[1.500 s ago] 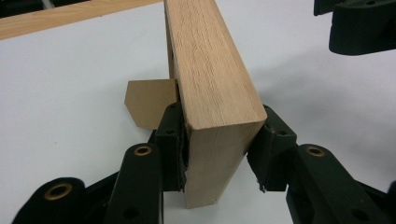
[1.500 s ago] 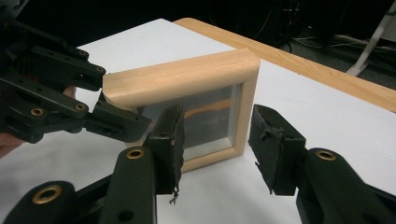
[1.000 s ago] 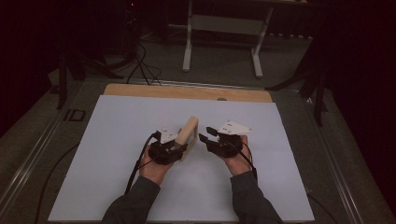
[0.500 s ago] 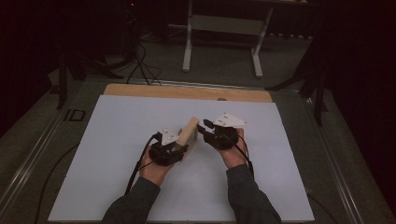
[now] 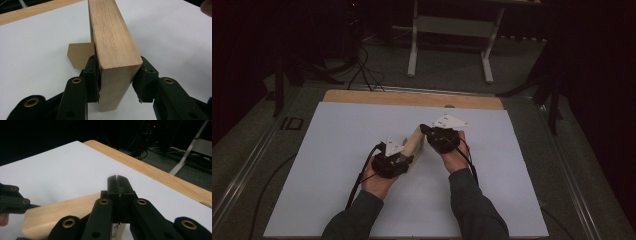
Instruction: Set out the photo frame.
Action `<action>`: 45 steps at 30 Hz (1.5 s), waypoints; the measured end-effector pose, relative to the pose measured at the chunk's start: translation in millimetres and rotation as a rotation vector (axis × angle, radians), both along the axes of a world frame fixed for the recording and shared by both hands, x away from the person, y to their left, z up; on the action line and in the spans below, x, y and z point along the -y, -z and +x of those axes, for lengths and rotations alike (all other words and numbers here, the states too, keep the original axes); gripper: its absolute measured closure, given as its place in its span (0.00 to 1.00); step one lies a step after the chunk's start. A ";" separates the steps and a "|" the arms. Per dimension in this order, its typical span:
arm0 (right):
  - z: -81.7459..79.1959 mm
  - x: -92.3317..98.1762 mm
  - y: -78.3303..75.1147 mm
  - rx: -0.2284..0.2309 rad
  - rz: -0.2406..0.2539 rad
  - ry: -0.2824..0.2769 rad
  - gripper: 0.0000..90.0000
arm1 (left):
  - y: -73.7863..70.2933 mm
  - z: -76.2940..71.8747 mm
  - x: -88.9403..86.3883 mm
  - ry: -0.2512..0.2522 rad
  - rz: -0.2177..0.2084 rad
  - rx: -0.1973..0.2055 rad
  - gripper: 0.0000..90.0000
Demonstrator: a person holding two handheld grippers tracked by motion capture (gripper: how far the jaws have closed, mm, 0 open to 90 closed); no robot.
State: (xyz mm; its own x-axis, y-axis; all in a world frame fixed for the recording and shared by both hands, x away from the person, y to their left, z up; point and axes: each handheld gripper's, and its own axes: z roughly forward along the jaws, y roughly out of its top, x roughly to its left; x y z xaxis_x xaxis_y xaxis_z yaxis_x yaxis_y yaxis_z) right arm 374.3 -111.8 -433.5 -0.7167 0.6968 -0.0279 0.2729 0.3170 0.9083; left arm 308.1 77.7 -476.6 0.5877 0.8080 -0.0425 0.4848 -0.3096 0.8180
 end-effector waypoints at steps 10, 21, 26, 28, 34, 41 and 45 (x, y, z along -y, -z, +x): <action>17.8 -11.7 6.8 -0.040 -0.012 0.011 1.00 | 0.2 -0.3 0.1 0.001 0.000 0.002 0.67; 28.3 -20.0 13.0 -0.069 -0.016 0.022 1.00 | 0.1 -0.7 0.3 0.003 0.007 0.004 0.67; 30.8 -23.0 13.4 -0.068 -0.031 0.018 1.00 | 0.1 -0.7 0.1 0.005 0.007 0.005 0.67; 31.9 -24.1 13.7 -0.067 -0.037 0.017 1.00 | 0.0 -0.8 0.2 0.006 0.010 0.004 0.67; 34.4 -27.8 13.8 -0.057 -0.076 0.019 1.00 | 0.0 -1.1 0.3 0.010 0.013 0.007 0.67; 33.1 -26.9 12.5 -0.065 -0.087 0.027 1.00 | -0.2 -1.4 0.0 0.010 0.021 0.010 0.67; 32.5 -26.0 12.0 -0.067 -0.092 0.031 1.00 | -0.3 -1.2 -0.9 0.002 0.021 0.011 0.66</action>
